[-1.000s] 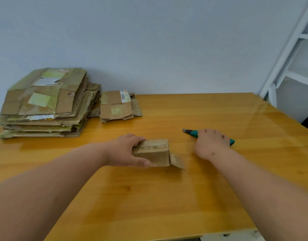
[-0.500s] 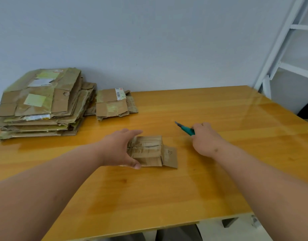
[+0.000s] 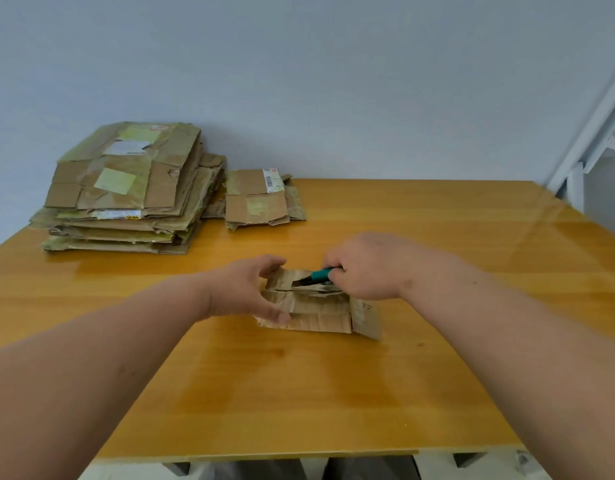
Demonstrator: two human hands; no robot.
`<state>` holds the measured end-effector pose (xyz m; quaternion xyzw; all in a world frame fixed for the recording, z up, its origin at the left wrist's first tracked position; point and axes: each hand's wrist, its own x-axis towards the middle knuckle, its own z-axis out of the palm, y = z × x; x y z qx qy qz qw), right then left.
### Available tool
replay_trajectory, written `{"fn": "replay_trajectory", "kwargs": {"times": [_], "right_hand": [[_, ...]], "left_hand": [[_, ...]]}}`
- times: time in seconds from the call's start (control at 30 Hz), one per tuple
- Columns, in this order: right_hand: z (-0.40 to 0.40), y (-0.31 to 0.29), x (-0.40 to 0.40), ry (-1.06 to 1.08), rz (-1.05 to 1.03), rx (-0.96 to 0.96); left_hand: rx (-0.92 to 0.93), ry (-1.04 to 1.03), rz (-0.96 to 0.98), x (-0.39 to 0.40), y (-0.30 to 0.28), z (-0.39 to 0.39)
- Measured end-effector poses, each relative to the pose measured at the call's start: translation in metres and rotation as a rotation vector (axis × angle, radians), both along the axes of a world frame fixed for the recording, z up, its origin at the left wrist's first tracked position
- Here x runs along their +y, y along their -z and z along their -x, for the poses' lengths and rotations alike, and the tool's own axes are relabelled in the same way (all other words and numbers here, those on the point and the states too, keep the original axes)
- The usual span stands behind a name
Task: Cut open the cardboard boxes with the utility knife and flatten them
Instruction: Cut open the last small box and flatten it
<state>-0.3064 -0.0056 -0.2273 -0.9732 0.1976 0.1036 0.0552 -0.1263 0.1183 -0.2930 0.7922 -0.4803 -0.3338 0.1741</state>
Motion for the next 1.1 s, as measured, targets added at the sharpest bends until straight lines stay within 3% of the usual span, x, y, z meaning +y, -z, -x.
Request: {"fn": "replay_trajectory", "kwargs": {"times": [0.63, 0.87, 1.1], "right_hand": [[-0.042, -0.009, 0.033, -0.071, 0.206, 0.095], [-0.036, -0.028, 0.034, -0.069, 0.289, 0.226], [-0.004, -0.031, 0.01, 0.025, 0.3, 0.338]], "left_hand": [[-0.146, 0.04, -0.001, 0.003, -0.001, -0.002], [-0.355, 0.116, -0.056, 0.002, -0.01, -0.001], [-0.307, 0.098, -0.107, 0.0, -0.013, 0.0]]}}
